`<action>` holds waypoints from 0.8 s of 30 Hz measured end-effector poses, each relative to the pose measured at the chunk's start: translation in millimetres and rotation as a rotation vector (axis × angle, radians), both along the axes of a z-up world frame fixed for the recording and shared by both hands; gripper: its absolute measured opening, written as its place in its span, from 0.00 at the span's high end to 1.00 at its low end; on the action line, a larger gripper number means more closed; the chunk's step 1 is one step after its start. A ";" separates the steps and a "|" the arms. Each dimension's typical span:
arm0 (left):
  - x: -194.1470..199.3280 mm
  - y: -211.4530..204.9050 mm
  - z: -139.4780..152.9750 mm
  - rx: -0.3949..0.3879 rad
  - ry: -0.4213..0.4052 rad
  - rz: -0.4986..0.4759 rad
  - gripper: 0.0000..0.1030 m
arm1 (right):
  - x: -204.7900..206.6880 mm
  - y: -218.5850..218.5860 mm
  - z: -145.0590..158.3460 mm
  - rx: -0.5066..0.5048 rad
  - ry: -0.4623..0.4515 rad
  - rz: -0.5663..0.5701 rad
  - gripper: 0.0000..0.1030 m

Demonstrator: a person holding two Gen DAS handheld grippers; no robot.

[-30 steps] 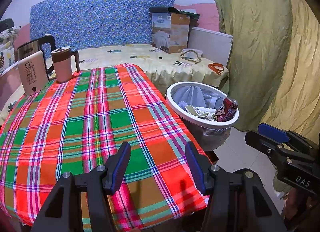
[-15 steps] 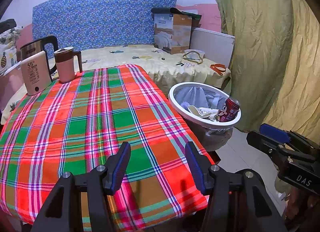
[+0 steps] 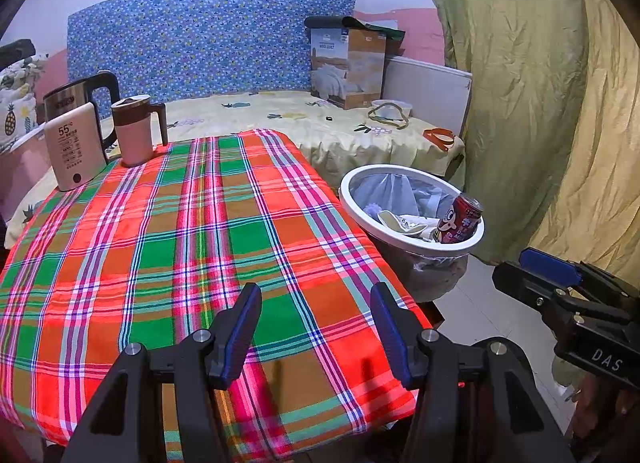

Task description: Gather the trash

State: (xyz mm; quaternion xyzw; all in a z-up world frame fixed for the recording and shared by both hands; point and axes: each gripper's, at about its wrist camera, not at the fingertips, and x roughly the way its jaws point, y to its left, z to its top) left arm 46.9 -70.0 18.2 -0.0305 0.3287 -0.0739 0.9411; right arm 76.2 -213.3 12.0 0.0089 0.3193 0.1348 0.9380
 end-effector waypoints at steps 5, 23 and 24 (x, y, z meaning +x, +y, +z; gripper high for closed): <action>0.3 -0.5 -0.4 0.007 0.001 0.005 0.45 | 0.1 0.0 0.1 0.000 0.000 -0.001 0.44; 2.0 -1.0 -4.2 0.025 0.006 0.042 0.45 | -0.4 2.2 -2.1 -0.002 0.003 -0.001 0.44; 2.4 -0.7 -4.2 0.026 0.005 0.043 0.45 | -0.9 2.1 -2.5 -0.002 0.003 -0.001 0.44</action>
